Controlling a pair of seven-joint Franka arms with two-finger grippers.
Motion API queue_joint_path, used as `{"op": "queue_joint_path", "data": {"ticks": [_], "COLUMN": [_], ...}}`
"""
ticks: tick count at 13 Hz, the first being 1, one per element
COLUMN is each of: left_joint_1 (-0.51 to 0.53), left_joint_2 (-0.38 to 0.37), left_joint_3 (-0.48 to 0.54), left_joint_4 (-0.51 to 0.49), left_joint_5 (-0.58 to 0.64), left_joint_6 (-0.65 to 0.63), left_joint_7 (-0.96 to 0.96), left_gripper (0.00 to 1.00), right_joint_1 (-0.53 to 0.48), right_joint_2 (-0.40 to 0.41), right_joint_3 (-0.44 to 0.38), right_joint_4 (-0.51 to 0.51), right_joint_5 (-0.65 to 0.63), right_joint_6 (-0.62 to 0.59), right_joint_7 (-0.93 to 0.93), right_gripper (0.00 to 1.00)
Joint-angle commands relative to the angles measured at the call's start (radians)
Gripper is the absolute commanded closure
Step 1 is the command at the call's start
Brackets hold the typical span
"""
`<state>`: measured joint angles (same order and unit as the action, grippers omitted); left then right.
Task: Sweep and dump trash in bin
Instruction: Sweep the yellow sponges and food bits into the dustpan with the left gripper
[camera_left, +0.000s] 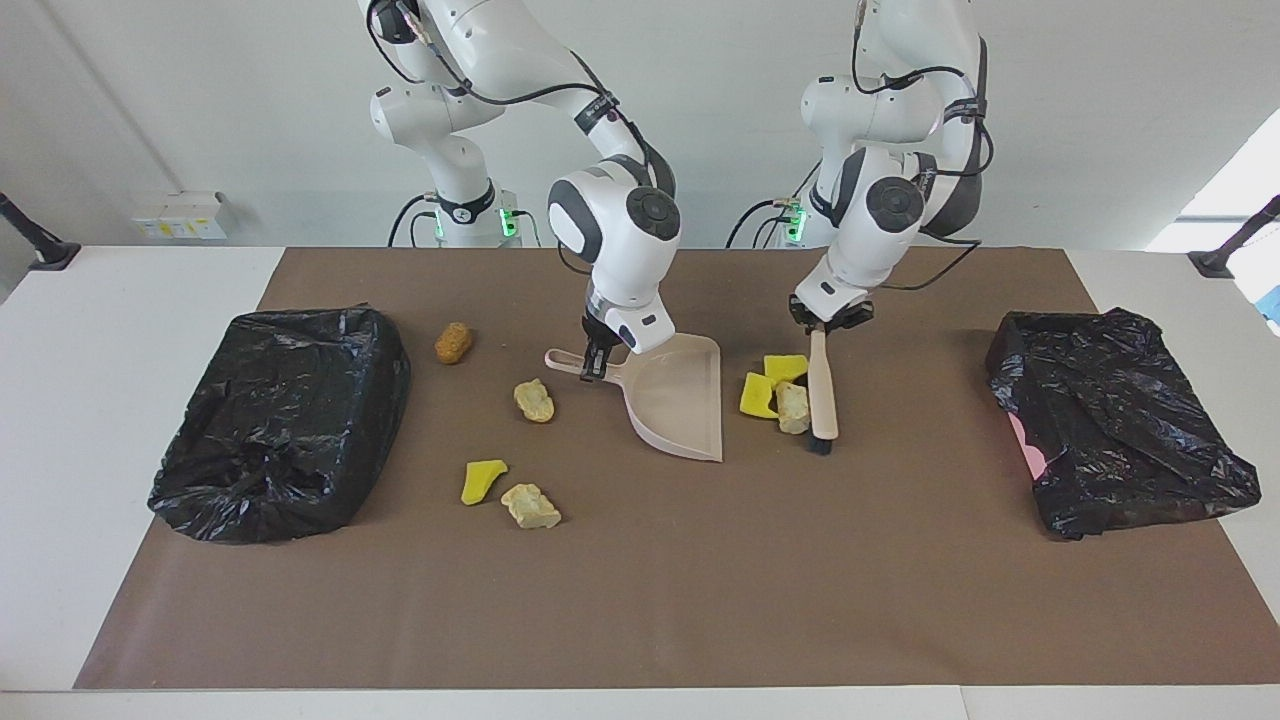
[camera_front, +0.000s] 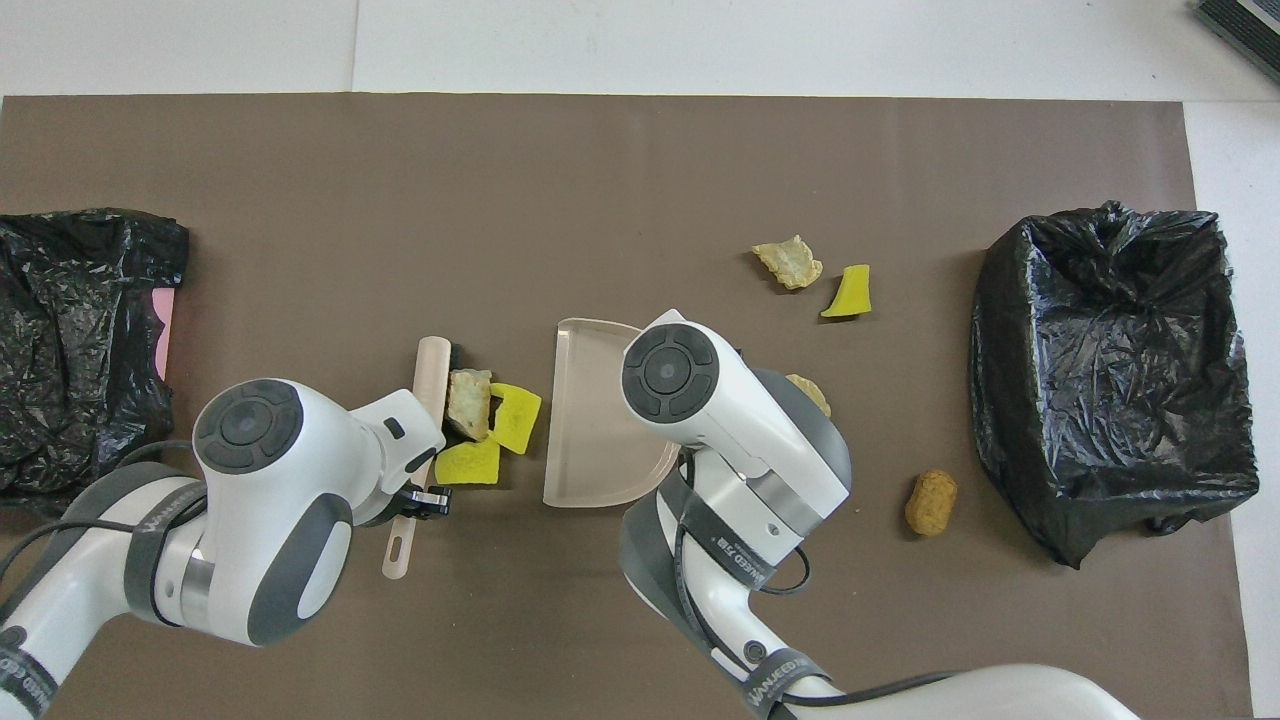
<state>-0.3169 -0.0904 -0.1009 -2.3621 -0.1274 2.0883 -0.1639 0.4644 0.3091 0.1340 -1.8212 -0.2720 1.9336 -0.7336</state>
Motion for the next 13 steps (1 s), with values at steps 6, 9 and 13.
{"op": "queue_joint_path", "data": {"ticks": [6,9,13], "left_joint_1": [-0.232,-0.203,-0.110], "left_joint_2": [0.006,-0.003,-0.061], "left_joint_3": [0.016,0.024,0.032], "left_joint_4": [0.012,0.086,0.132], "left_joint_5": [-0.238,-0.241,-0.218], "left_joint_6": [0.111,0.070,-0.115], "left_joint_7": [-0.046,-0.092,-0.202], "left_gripper": [1.00,1.00,1.00], "right_joint_1": [-0.015,-0.015,-0.018], "right_joint_2": [0.001,0.001,0.004], "right_joint_3": [0.006,0.006,0.006], "right_joint_4": [-0.004,-0.004,0.006], "right_joint_5": [-0.006,-0.006,-0.006], "right_joint_6": [0.007,0.002,0.002], "right_joint_7": [-0.010,-0.009,-0.007], "right_gripper": [1.00,1.00,1.00]}}
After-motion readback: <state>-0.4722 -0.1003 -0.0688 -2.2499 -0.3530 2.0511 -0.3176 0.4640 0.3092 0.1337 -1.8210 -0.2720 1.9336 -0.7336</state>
